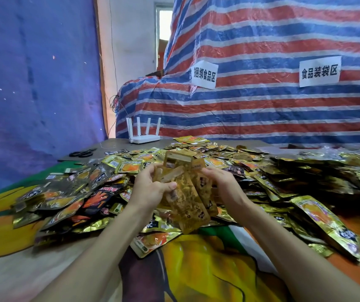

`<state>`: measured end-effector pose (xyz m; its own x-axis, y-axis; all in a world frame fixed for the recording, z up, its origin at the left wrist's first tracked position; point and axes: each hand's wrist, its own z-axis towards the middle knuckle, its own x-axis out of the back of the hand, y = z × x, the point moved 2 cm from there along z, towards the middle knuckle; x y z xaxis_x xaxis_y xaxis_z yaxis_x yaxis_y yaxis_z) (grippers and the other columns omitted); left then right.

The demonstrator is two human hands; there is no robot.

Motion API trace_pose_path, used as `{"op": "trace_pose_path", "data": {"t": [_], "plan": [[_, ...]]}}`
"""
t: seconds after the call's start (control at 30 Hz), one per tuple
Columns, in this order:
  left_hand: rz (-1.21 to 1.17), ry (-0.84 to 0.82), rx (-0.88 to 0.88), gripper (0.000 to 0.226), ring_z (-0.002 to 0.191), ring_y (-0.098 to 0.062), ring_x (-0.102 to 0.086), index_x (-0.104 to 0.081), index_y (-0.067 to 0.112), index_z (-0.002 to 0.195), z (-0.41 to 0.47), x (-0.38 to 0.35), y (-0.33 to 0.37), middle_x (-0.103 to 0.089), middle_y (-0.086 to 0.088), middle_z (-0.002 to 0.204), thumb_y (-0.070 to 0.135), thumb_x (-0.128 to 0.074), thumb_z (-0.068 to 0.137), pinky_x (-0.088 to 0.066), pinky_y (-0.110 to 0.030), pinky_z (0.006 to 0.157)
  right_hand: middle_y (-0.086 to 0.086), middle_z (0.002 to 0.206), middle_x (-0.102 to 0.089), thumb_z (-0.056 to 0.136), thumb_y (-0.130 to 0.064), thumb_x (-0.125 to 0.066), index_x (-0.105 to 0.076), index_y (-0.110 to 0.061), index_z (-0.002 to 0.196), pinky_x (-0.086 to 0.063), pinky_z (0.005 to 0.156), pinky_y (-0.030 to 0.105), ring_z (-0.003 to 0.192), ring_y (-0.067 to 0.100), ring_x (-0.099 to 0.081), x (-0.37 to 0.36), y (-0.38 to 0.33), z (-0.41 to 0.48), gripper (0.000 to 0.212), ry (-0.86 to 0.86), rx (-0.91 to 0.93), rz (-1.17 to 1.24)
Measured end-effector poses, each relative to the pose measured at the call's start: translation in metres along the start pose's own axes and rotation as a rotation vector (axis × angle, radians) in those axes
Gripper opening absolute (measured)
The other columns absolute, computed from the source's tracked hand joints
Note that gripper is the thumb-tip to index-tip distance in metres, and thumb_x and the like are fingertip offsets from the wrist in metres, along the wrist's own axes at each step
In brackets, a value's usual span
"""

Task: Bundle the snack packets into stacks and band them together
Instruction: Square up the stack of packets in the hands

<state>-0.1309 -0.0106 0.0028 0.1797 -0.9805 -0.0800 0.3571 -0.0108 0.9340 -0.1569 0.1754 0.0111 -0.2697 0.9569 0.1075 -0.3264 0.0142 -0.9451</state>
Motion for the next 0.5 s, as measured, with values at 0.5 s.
{"op": "trace_pose_path", "data": {"t": [0.5], "plan": [[-0.042,0.197,-0.065,0.045,0.099,-0.024,-0.067,-0.067,0.023,0.093,-0.010,-0.012,-0.009,-0.070,-0.004,0.102,0.036,-0.089,0.056,-0.058,-0.037,0.078,0.013,0.100,-0.067,0.059,0.005,-0.050,-0.059,-0.009,0.126,-0.057,0.067,0.035,0.089,0.025,-0.069,-0.004,-0.001,-0.007,0.069,-0.394,-0.124,0.189]]}}
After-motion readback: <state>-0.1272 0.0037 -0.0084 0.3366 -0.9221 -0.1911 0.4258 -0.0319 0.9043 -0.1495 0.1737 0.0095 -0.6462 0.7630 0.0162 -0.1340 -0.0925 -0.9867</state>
